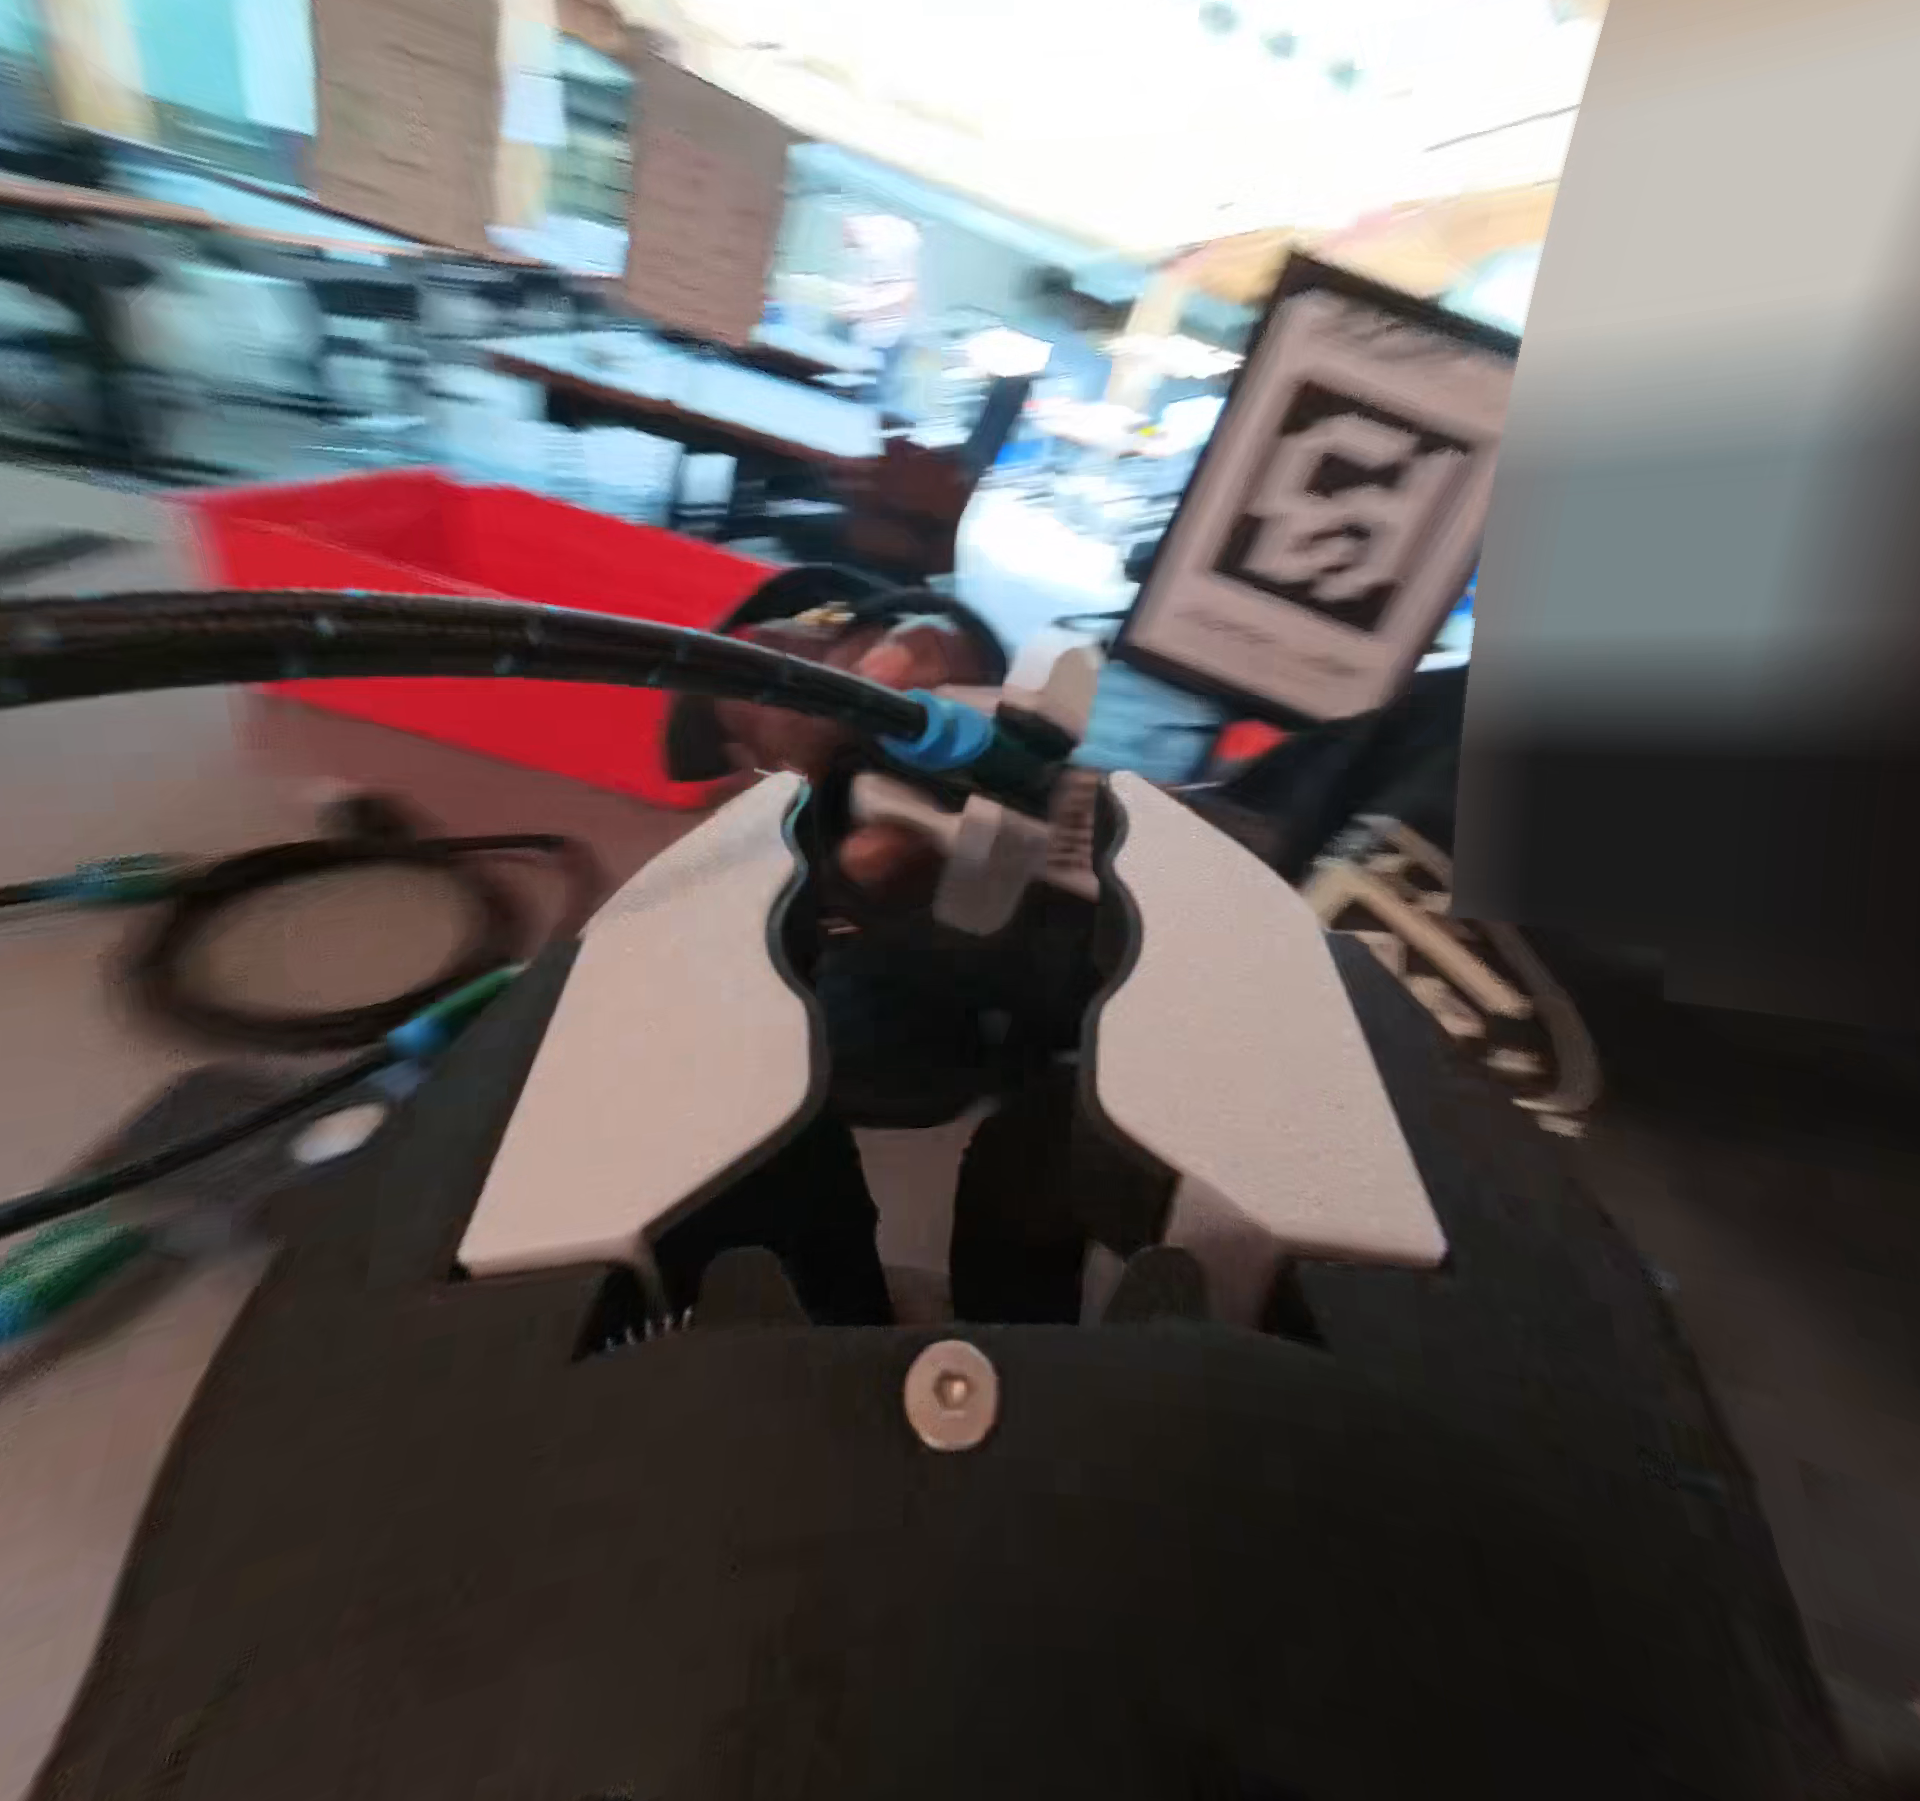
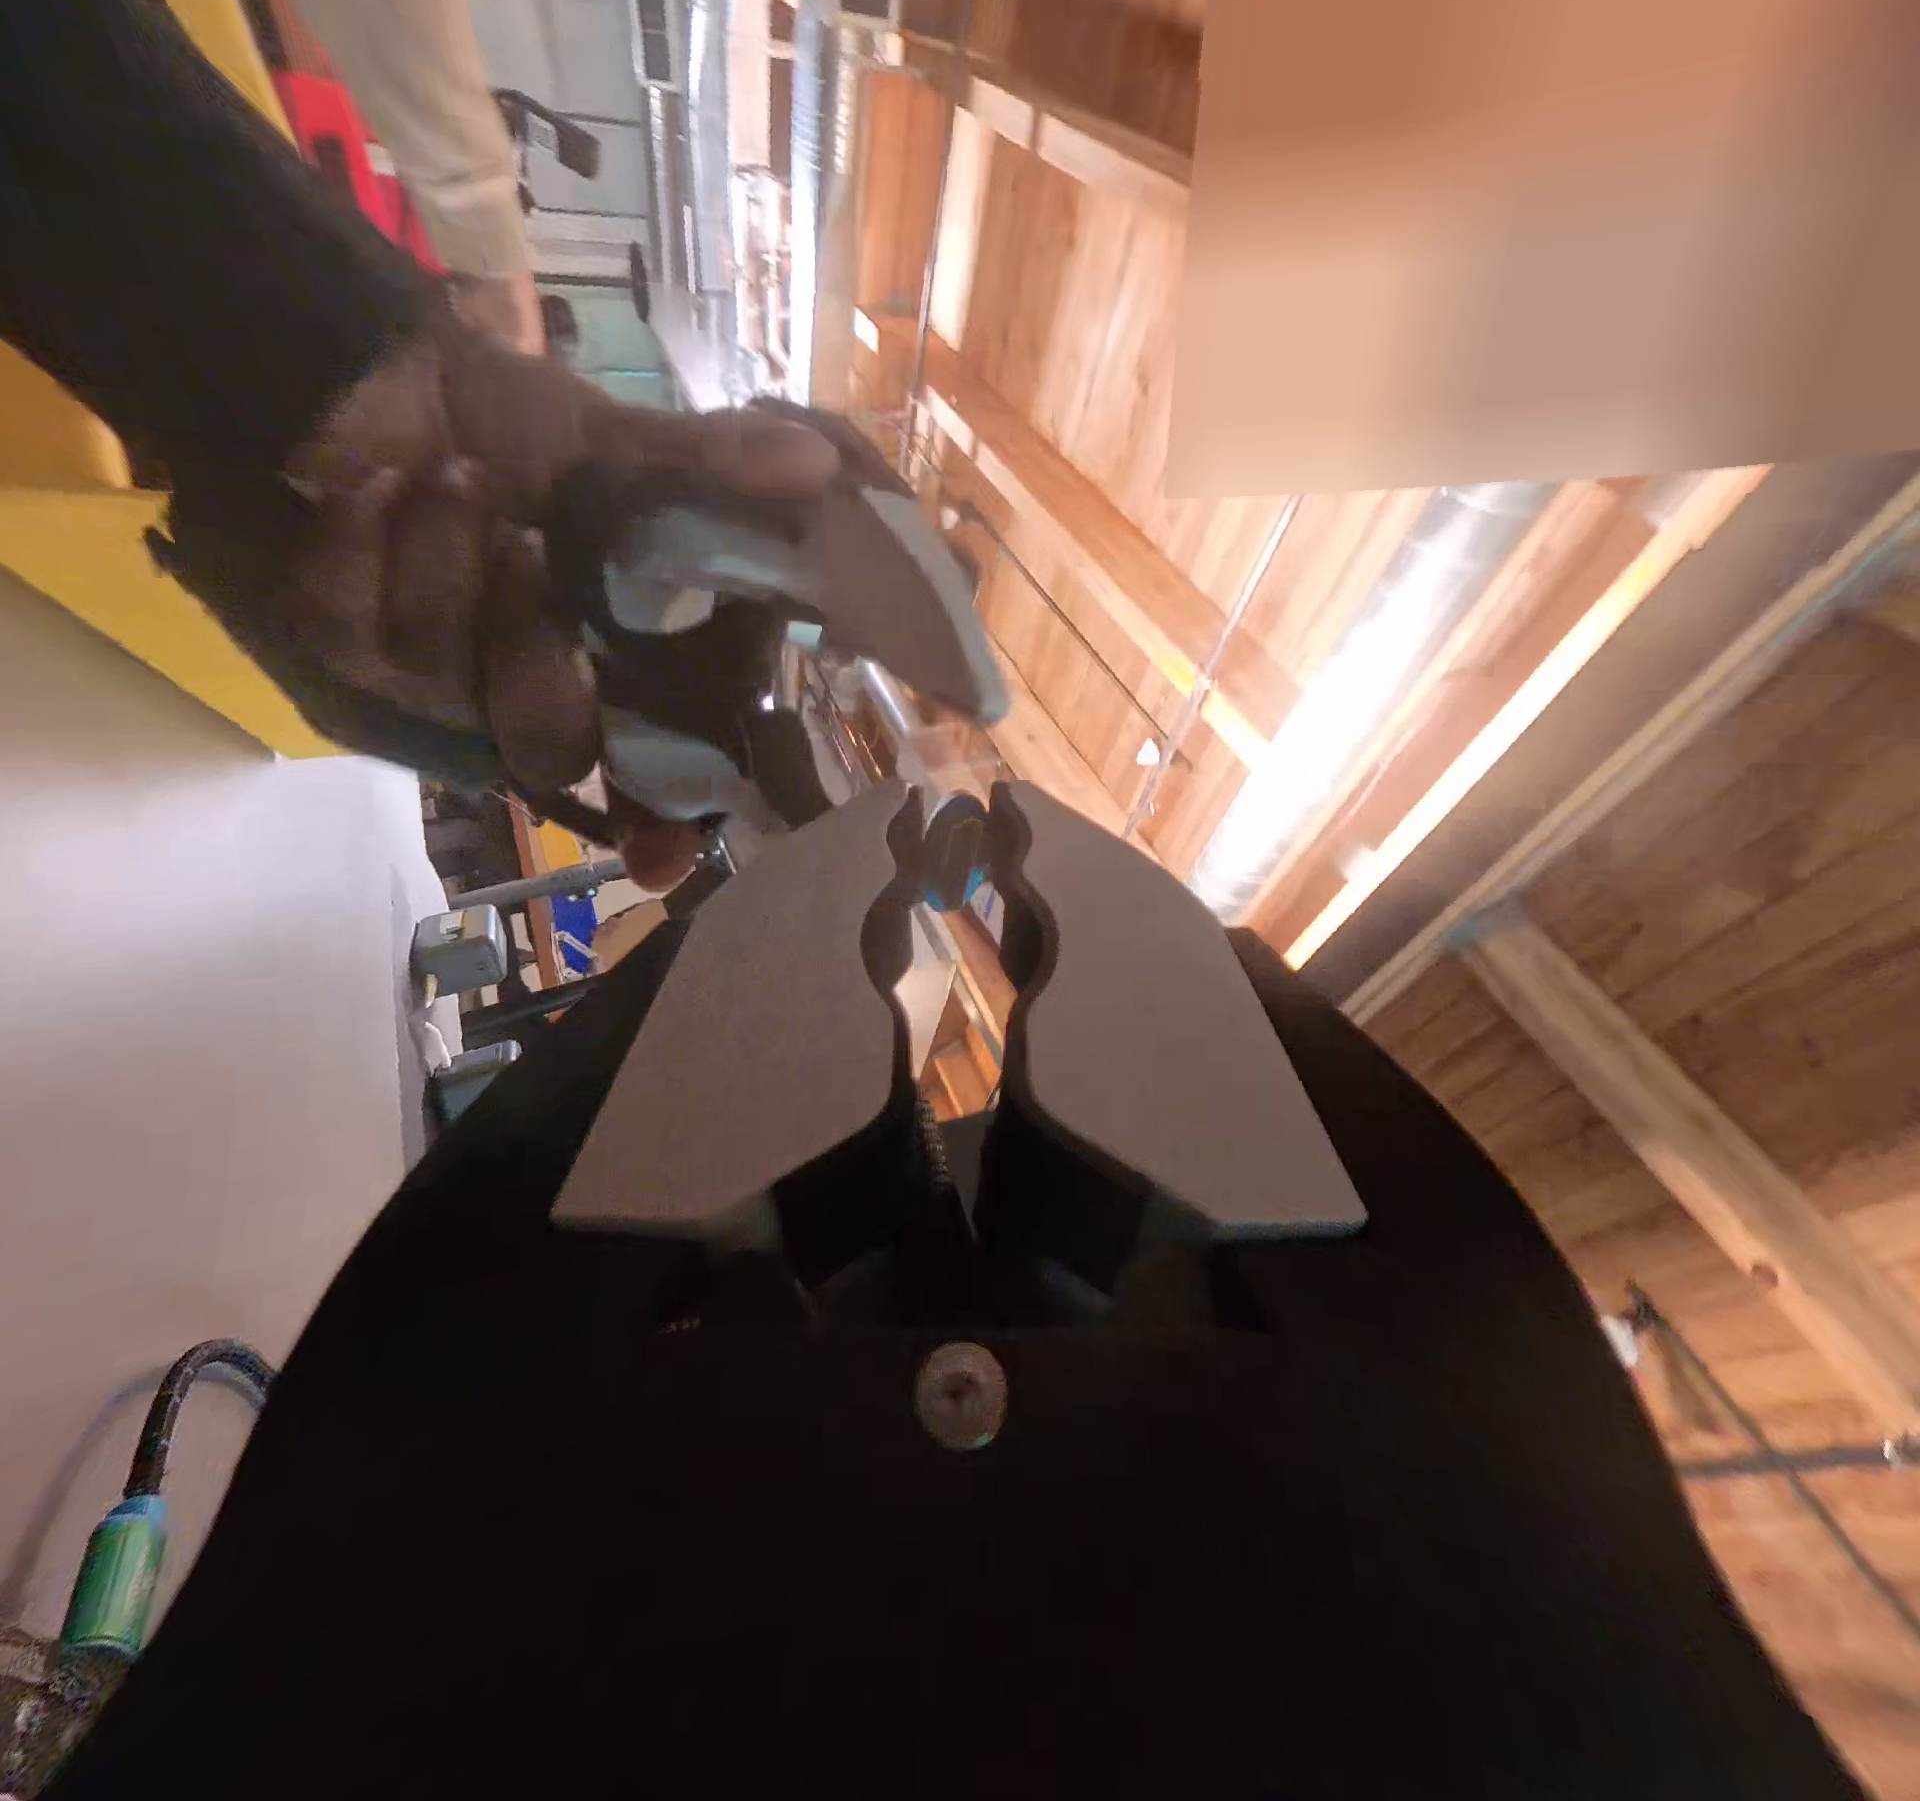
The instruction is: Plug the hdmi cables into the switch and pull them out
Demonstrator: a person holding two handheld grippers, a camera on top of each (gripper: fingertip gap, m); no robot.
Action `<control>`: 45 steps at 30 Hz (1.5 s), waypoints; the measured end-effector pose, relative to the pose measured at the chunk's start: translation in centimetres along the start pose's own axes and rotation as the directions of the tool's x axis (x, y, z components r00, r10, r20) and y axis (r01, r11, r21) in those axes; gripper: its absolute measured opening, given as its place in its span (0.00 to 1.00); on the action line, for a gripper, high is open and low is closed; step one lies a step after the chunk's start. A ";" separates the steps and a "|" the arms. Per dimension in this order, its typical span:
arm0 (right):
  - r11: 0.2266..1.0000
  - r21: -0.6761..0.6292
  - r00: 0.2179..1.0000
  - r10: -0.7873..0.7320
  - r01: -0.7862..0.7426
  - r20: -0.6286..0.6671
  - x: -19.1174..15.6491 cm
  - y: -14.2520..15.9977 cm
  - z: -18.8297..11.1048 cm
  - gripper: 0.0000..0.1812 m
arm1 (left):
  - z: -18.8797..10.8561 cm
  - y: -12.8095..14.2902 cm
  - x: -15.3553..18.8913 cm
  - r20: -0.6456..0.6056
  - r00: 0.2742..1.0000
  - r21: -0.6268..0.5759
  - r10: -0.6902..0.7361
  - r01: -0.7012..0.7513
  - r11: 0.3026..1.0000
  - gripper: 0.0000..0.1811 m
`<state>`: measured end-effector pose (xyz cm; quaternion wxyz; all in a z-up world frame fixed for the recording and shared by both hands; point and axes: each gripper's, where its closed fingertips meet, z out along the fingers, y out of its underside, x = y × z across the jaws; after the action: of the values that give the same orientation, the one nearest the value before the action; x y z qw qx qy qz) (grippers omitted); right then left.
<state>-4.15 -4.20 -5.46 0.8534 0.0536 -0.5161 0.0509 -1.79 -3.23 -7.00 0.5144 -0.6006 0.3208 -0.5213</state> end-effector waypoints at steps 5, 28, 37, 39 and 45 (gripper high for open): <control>0.997 0.080 0.999 0.000 -0.004 0.047 -0.8 -1.5 -0.2 0.06 | -1.0 -0.5 1.3 -0.280 0.954 0.083 -0.110 0.138 0.987 0.20; 1.000 0.029 0.996 0.006 -0.009 0.092 -1.5 -0.6 -0.1 0.06 | -2.0 0.3 0.5 0.102 0.933 -0.092 0.346 -0.337 0.937 0.11; 0.999 0.037 0.996 -0.042 0.039 0.079 -1.5 -0.8 -0.1 0.06 | -1.4 0.8 0.4 0.102 0.933 -0.134 0.346 -0.332 0.934 0.13; 0.999 0.048 0.997 -0.016 0.012 0.077 -1.4 -0.9 -0.1 0.06 | -1.3 0.7 0.6 0.096 0.931 -0.127 0.352 -0.340 0.932 0.13; 0.990 0.006 0.987 0.138 -0.139 0.086 -0.6 0.0 -0.4 0.06 | -0.5 -0.1 0.2 0.138 0.919 -0.095 0.371 -0.360 0.928 0.12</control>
<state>-4.05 -4.20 -6.17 0.8247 0.0247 -0.5540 0.1108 -2.26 -3.47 -6.85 0.6053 -0.5854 0.4041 -0.3574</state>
